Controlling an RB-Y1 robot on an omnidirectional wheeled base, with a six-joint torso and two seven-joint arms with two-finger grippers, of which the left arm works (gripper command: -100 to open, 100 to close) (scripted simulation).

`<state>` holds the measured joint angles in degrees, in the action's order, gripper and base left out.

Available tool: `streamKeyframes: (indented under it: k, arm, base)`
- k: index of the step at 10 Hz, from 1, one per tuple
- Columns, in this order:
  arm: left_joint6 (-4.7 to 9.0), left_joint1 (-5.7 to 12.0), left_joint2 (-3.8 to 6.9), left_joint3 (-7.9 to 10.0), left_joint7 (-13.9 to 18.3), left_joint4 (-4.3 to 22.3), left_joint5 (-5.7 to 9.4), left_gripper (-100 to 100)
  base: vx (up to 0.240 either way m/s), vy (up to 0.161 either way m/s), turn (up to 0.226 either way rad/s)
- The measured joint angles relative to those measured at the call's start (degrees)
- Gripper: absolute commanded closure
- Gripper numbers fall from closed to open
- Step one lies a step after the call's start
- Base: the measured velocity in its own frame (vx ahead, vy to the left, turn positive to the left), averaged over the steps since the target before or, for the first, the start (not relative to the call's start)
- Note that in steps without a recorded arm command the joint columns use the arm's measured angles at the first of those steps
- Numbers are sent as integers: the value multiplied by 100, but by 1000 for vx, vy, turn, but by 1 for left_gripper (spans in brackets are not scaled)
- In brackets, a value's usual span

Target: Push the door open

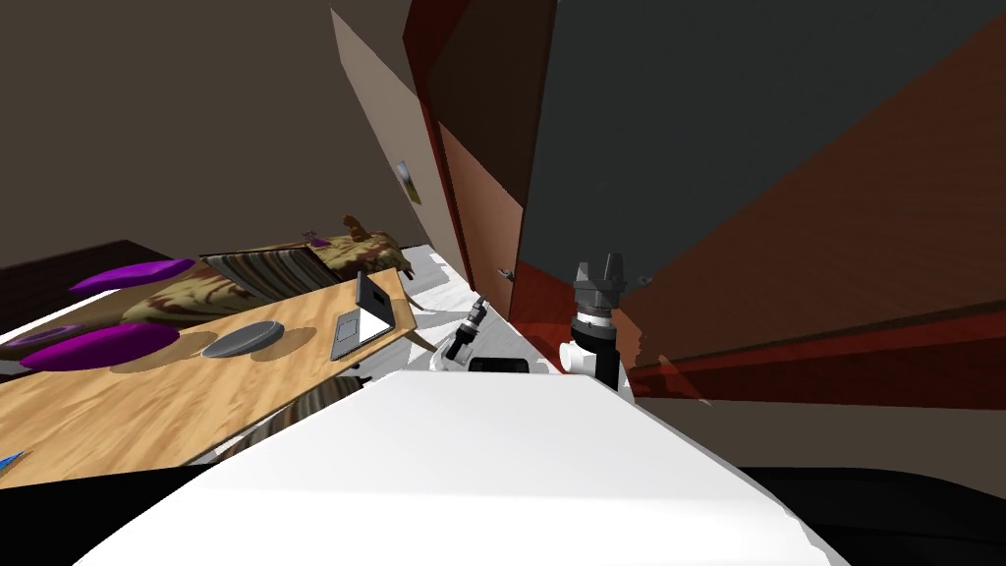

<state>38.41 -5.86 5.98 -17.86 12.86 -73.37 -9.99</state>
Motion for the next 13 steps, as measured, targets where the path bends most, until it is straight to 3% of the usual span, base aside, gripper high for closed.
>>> streamKeyframes:
  k: [7, 13]
  arm:
    - [197, 326, -23, -315, 77, 799, -95, -100]
    - [450, 710, -48, -643, 188, 1720, -186, -100]
  base:
    - [93, 49, -19]
    - [146, 76, -25]
